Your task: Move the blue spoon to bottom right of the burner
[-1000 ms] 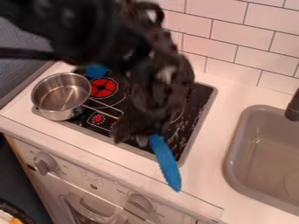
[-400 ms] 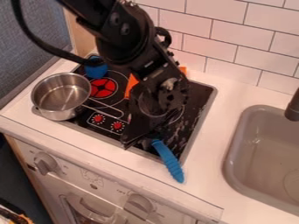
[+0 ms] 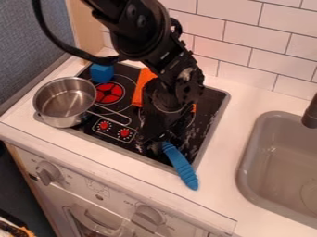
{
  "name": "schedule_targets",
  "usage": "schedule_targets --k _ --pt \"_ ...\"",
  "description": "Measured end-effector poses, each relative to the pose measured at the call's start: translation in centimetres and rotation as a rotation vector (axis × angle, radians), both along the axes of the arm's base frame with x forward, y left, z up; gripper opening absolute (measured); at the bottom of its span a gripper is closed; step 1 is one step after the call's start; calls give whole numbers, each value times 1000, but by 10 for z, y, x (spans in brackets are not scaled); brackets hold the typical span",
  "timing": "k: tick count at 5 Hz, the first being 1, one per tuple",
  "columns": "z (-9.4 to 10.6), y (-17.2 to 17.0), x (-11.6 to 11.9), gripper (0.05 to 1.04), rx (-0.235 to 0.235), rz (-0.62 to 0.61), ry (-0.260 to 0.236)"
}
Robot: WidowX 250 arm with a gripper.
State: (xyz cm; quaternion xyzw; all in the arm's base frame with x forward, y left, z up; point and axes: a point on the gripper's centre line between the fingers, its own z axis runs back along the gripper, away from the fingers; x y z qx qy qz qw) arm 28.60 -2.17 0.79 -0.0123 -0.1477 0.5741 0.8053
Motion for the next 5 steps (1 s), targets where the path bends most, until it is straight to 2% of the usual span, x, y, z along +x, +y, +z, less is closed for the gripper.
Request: schedule_targets --k 1,2,3,5 --pt "0 -2 -1 1001 -12 -10 1" --pt "2 1 -6 1001 -28 -13 5" --pt "3 7 -11 1002 -54 -53 50" --pt "41 3 -3 1000 -133 -171 31"
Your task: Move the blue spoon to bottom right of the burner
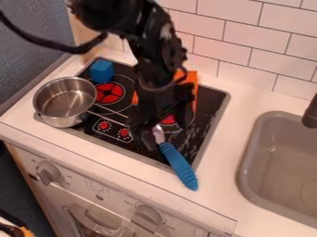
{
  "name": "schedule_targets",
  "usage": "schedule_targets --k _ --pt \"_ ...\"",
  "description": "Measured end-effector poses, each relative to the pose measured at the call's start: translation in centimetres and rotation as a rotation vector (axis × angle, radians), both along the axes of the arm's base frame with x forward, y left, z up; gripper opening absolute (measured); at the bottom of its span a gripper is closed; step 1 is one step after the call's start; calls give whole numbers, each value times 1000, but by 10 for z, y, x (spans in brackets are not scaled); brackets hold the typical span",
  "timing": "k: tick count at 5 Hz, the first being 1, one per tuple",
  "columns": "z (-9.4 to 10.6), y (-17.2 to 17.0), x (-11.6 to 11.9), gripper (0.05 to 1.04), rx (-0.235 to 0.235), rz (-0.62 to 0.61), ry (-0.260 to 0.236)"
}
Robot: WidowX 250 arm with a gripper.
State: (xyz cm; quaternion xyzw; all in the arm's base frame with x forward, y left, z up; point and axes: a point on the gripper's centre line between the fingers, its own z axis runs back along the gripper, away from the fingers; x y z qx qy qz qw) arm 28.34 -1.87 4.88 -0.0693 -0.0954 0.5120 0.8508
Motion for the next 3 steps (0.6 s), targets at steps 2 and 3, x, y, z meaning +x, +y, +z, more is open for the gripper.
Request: schedule_targets --k 2,3 --pt "48 -10 9 1000 54 -150 -32" --pt "48 -11 9 1000 55 -158 -33"
